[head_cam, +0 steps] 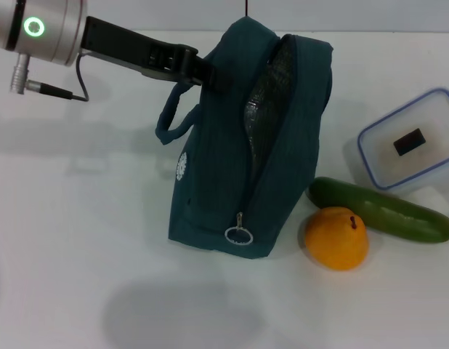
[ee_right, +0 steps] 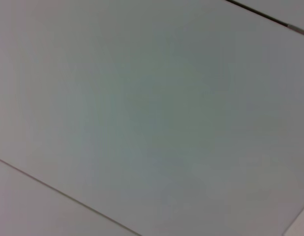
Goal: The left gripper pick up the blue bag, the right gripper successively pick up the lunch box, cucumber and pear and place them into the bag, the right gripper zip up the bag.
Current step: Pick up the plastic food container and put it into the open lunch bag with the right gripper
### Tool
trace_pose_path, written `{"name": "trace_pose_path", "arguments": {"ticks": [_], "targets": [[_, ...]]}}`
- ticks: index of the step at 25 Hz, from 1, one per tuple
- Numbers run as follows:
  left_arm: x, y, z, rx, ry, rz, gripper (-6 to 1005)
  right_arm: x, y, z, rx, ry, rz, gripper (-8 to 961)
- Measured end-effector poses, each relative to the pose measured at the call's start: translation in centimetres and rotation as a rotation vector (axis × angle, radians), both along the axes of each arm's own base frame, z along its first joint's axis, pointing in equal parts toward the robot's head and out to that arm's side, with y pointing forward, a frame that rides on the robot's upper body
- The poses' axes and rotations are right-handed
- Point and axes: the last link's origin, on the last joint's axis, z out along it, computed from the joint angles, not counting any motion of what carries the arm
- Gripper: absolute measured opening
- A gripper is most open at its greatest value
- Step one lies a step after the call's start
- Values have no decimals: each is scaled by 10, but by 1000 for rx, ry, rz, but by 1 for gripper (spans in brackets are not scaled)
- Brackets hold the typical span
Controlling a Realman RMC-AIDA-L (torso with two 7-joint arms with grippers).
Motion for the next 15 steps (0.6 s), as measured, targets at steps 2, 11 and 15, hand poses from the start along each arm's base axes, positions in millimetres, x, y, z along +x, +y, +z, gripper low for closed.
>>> {"name": "trace_pose_path", "arguments": {"ticks": [2,11,15], "targets": [[0,0,0,0,-1,1,43,2,-2,0,1,0,-8,88],[3,-1,-5,-13,-5,-6,44,8,-3,1,-2,-13,-31,89],[3,-2,-6,-16,-7,-5,44,2,-6,6,18,17,8,89]]}}
